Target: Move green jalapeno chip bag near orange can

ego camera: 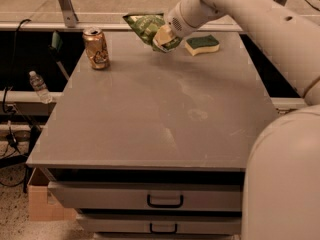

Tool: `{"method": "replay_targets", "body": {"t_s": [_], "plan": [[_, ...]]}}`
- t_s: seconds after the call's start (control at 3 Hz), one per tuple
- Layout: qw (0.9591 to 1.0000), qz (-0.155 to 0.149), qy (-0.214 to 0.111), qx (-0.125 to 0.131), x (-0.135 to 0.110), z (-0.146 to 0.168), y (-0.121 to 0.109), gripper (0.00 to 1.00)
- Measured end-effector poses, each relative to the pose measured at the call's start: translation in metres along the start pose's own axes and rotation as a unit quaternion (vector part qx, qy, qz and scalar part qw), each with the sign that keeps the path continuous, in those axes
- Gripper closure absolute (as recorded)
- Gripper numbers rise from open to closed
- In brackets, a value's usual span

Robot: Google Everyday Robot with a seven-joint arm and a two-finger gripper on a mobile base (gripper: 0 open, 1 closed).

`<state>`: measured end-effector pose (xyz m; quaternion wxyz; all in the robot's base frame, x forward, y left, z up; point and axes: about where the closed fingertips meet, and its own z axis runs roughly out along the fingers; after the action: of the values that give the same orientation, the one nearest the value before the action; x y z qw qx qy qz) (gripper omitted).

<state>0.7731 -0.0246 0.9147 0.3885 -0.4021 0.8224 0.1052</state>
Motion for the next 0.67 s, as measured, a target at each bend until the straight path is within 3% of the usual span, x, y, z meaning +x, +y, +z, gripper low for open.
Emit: {"method": "replay_targets", "body": {"t_s": [0.33, 0.67], "plan": [[0.9989, 0.046, 0.002, 0.001, -0.004, 0.029, 0.009, 1.0], [0.9977, 0.066, 0.014, -0.008, -0.006, 0.051, 0.031, 1.0]]}}
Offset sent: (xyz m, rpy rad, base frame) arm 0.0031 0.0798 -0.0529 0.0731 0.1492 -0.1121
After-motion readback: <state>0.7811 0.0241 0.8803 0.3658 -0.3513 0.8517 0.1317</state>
